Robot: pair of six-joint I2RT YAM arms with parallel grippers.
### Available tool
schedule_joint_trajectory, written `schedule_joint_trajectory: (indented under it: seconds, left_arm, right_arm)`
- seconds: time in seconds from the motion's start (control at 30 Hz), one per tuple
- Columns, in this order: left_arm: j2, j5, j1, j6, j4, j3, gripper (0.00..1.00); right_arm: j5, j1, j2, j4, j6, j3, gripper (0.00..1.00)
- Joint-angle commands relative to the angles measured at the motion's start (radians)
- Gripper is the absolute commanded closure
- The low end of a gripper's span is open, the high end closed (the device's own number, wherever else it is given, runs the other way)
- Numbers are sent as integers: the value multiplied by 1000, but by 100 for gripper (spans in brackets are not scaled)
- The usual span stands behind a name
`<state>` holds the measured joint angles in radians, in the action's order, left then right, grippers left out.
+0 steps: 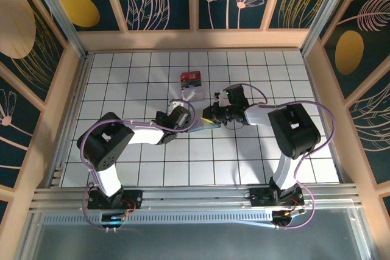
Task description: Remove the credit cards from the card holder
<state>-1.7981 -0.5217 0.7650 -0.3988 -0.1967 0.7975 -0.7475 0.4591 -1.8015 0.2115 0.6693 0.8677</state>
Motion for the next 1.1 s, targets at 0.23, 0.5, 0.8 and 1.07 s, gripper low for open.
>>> schedule_joint_trajectory:
  seconds: [0.23,0.5,0.8,1.07]
  left_arm:
    - [-41,-2,3,-7,66,5,1]
    - [-43,-3,3,-6,67,5,1]
    - [-38,-4,3,-10,69,3,1]
    - [22,-12,2,2,92,20,1]
  right_arm:
    - [-33,-18,47,35,15,-19,82]
    - [-29,-25,49,36,12,-26,87]
    - [10,-42,59,2,-4,-33,93]
    - [48,-42,51,-56,-31,-16,93]
